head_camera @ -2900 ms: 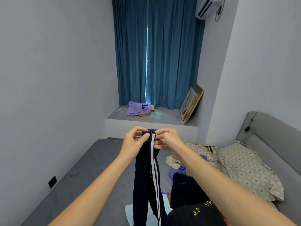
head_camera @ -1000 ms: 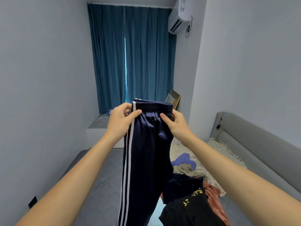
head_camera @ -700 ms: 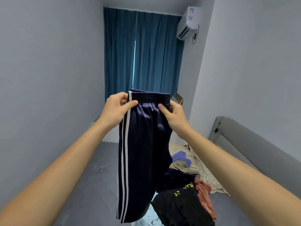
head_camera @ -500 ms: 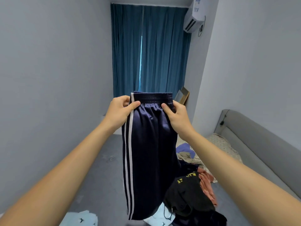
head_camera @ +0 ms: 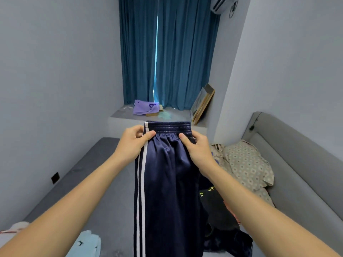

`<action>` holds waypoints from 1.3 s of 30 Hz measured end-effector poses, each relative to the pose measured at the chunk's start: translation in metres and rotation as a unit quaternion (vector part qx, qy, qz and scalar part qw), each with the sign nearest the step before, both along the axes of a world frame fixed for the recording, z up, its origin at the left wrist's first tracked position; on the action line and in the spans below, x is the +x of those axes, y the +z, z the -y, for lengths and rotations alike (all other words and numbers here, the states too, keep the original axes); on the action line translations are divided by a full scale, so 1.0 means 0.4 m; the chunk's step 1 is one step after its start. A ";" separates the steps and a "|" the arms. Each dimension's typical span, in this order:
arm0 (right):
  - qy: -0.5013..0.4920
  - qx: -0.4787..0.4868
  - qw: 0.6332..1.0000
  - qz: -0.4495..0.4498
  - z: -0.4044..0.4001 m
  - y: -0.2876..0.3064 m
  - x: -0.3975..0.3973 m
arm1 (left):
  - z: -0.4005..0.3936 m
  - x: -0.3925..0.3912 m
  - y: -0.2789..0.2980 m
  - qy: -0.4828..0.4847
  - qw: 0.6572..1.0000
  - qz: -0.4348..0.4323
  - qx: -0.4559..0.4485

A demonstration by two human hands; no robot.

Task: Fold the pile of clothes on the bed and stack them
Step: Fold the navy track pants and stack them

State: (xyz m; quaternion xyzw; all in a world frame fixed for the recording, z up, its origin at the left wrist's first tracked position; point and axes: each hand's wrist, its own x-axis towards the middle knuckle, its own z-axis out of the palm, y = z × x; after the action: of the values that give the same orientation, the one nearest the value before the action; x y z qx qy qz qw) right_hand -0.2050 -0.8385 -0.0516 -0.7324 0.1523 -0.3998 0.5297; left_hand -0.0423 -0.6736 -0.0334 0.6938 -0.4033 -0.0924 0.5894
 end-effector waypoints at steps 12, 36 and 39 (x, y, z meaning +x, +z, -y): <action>-0.120 0.032 0.969 -0.214 0.599 -0.953 0.518 | 0.652 0.519 -0.997 0.005 0.988 -0.096 0.122; -0.169 -0.093 0.888 -0.419 0.421 -1.828 0.285 | 0.421 0.256 -1.960 0.099 0.939 -0.220 0.246; -0.196 -0.071 0.876 -0.436 0.264 -1.858 0.135 | 0.255 0.127 -1.992 0.095 0.918 -0.258 0.287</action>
State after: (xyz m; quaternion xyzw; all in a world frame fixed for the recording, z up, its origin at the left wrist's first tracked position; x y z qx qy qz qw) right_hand -0.1508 -0.9440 -0.7949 -0.8234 0.4791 -0.1454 0.2670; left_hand 0.0086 -0.7757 -0.8302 0.8202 -0.1263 -0.3234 0.4547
